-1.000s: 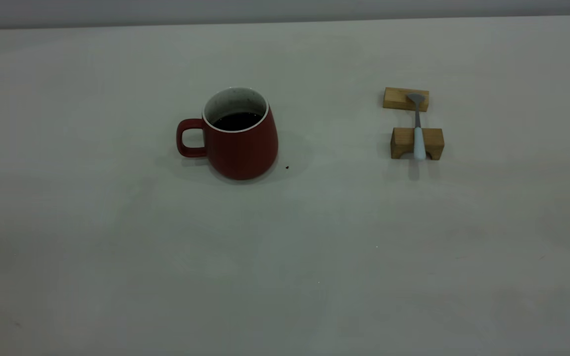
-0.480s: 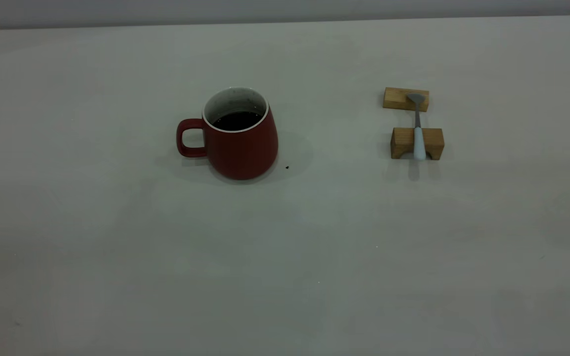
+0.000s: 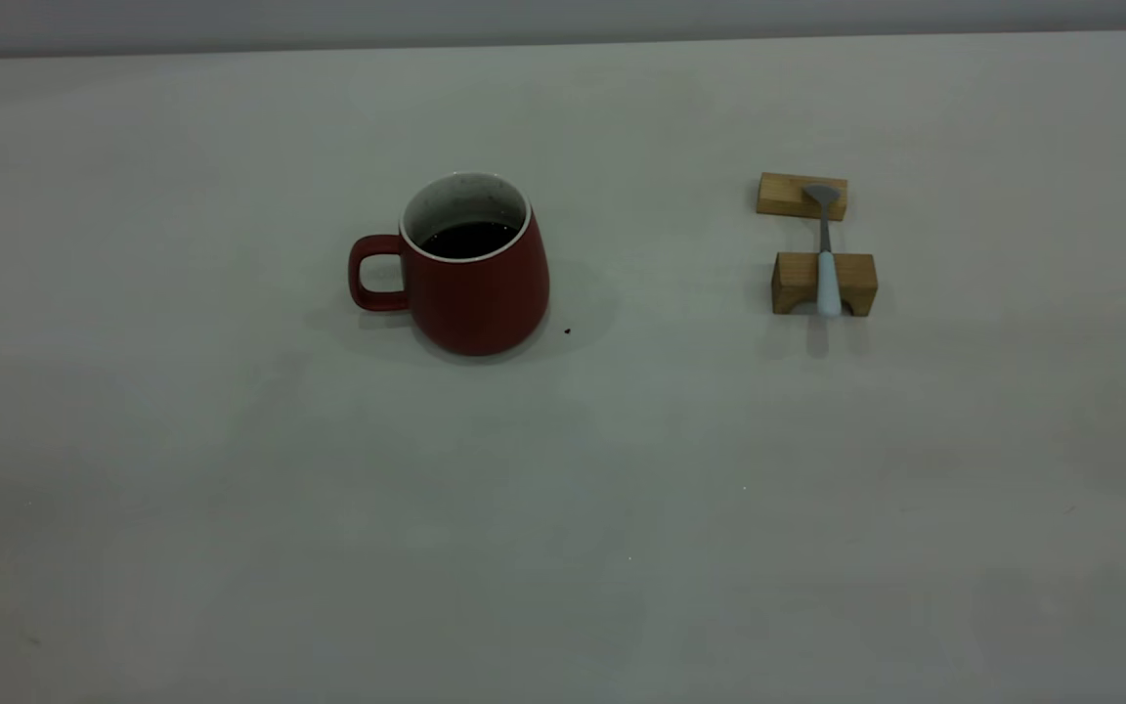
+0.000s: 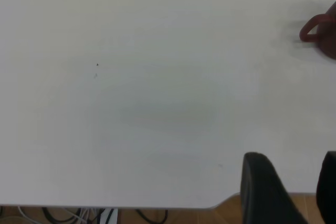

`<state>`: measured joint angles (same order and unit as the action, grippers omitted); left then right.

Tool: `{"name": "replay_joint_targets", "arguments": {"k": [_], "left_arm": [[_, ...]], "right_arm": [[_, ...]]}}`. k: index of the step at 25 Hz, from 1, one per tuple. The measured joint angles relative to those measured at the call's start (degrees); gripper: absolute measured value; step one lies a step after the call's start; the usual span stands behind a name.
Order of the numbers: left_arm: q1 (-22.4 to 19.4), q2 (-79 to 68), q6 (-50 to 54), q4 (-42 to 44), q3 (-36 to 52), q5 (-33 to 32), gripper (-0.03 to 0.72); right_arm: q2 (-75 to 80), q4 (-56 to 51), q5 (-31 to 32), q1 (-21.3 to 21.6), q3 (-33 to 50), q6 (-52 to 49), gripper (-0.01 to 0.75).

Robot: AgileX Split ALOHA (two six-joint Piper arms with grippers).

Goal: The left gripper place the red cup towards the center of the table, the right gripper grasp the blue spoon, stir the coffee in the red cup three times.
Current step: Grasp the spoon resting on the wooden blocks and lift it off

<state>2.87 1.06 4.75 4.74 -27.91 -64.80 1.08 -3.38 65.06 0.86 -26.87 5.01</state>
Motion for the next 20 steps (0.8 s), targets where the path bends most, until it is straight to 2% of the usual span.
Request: {"name": "replay_joint_targets", "arguments": {"k": [6,10,20], "left_arm": [[0.0,0.0,0.0,0.0,0.0,0.0,0.328],[0.0,0.0,0.0,0.0,0.0,0.0,0.328],[0.0,0.0,-0.1,0.0,0.0,0.0,0.328]], "right_arm": [[0.7,0.0,-0.4,0.0,-0.8,-1.1,0.352],[8.9,-0.1,-2.2,0.0,-6.1,-1.9,0.382],[50.1,-3.6,-15.8,0.0,-17.2,-1.4,0.646]]}}
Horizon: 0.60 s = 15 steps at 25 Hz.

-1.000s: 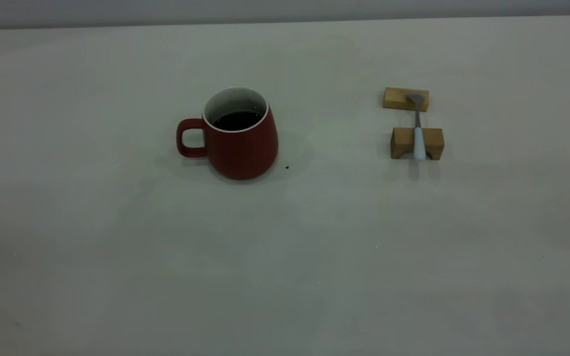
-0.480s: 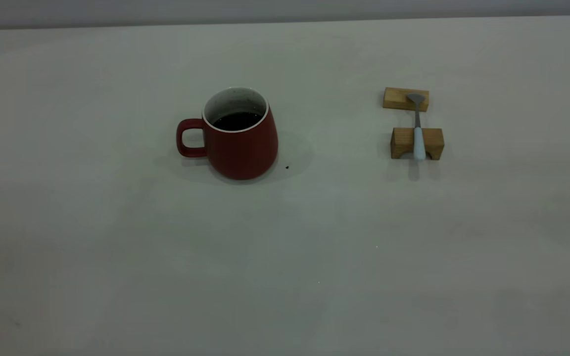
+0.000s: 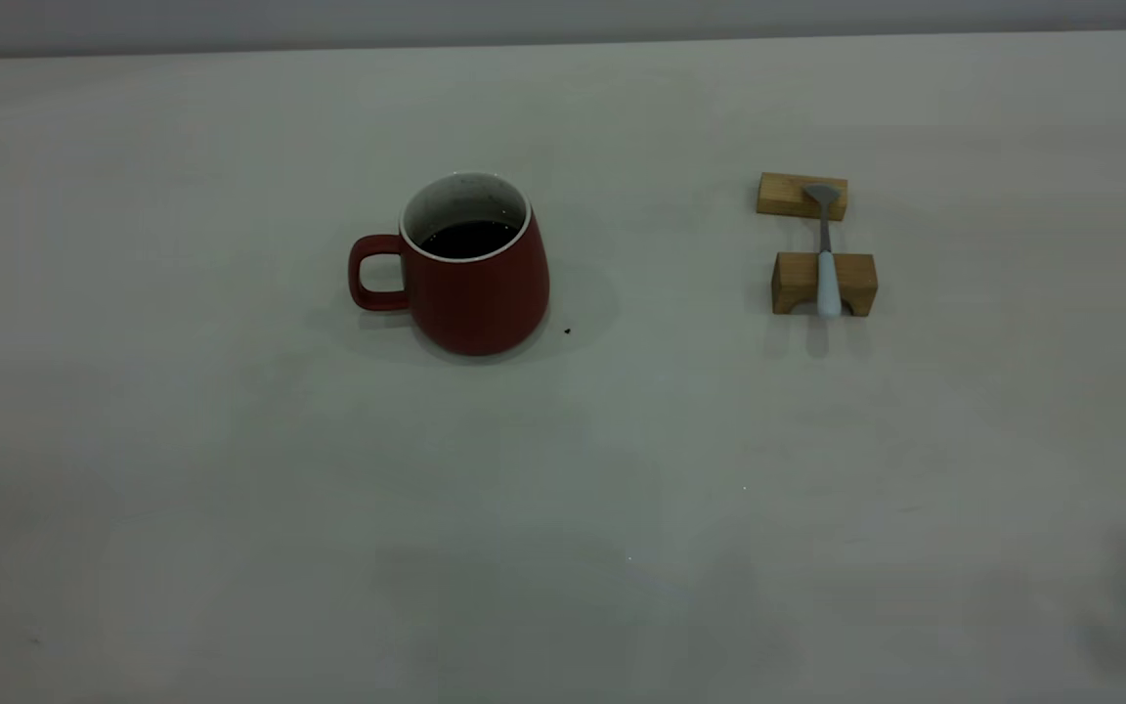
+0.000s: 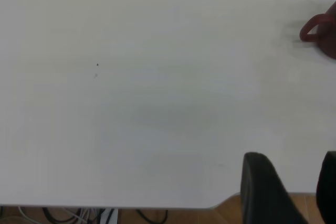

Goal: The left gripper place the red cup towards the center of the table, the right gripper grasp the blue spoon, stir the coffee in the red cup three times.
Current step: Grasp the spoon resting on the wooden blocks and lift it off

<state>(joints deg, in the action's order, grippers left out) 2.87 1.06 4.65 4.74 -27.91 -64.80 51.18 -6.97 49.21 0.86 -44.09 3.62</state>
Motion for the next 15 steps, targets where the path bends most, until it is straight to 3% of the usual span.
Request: {"name": "replay_joint_targets", "arguments": {"k": [3,8,15], "left_arm": [[0.0,0.0,0.0,0.0,0.0,0.0,0.328],[0.0,0.0,0.0,0.0,0.0,0.0,0.328],[0.0,0.0,0.0,0.0,0.0,0.0,0.328]], "right_arm": [[13.0,-3.0,-4.4,-0.5,-1.9,3.0,0.675],[31.8,-6.4,-11.6,-5.2,-5.9,6.4,0.678],[54.4,-6.8,-15.3,-10.9,-15.0,7.1,0.678]]}}
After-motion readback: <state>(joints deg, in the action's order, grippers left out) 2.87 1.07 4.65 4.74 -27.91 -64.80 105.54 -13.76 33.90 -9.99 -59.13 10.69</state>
